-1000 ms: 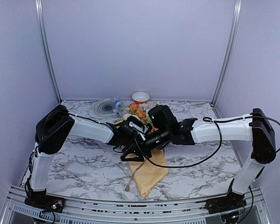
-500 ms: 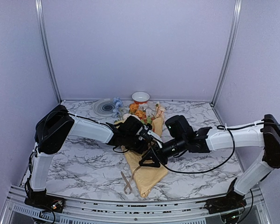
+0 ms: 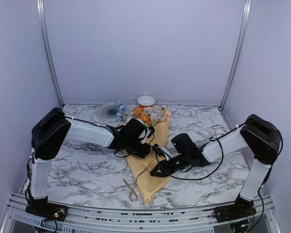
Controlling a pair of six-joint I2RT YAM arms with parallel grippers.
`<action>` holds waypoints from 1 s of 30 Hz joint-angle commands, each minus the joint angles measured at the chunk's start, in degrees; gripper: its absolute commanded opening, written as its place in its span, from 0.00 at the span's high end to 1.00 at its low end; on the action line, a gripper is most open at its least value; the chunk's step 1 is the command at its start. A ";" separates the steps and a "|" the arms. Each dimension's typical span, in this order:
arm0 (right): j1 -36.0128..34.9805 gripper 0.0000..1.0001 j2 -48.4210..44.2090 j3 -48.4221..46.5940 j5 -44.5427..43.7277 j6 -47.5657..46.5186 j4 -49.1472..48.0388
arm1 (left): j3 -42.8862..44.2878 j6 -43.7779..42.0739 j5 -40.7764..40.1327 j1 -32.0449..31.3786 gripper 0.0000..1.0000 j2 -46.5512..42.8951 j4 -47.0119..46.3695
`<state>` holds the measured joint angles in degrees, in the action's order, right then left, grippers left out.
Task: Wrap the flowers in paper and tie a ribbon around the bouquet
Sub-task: Cross the ribbon over the folded bouquet.
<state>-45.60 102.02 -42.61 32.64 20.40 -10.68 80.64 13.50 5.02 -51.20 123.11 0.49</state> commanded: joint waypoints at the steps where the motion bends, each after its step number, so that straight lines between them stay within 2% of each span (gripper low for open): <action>1: 0.60 0.72 2.88 1.93 -3.39 4.00 -2.97 | -2.72 -1.76 -4.27 -0.18 1.00 -9.53 2.72; 6: 0.60 0.73 4.30 2.53 -3.33 5.78 -4.43 | -2.80 -3.78 -5.52 -0.87 1.00 -16.96 6.11; 10: 0.65 0.74 4.95 1.83 -3.34 5.92 -3.91 | -1.30 -6.24 -5.88 -4.33 1.00 -20.51 10.16; 19: 2.14 0.74 6.76 1.77 1.98 10.71 -8.58 | -7.22 -11.66 8.61 -13.03 1.00 -28.96 7.57; 23: 2.45 0.75 7.84 0.83 2.16 11.31 -8.40 | -9.31 -14.53 15.02 -16.38 1.00 -28.83 4.49; 28: 2.45 0.75 7.87 0.60 2.68 11.55 -8.08 | -8.87 -16.00 15.56 -17.00 1.00 -22.73 5.31; 29: 2.45 0.75 7.77 0.60 2.69 11.47 -7.88 | -8.27 -16.63 14.61 -17.00 0.94 -21.50 6.25; 30: 2.45 0.75 7.72 0.60 2.70 11.38 -7.73 | -7.80 -17.33 13.73 -17.00 0.79 -20.82 6.93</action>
<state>-43.44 107.39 -42.09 37.50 31.31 -23.29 71.85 -0.62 18.57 -68.38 97.84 6.24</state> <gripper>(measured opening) 0.250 0.043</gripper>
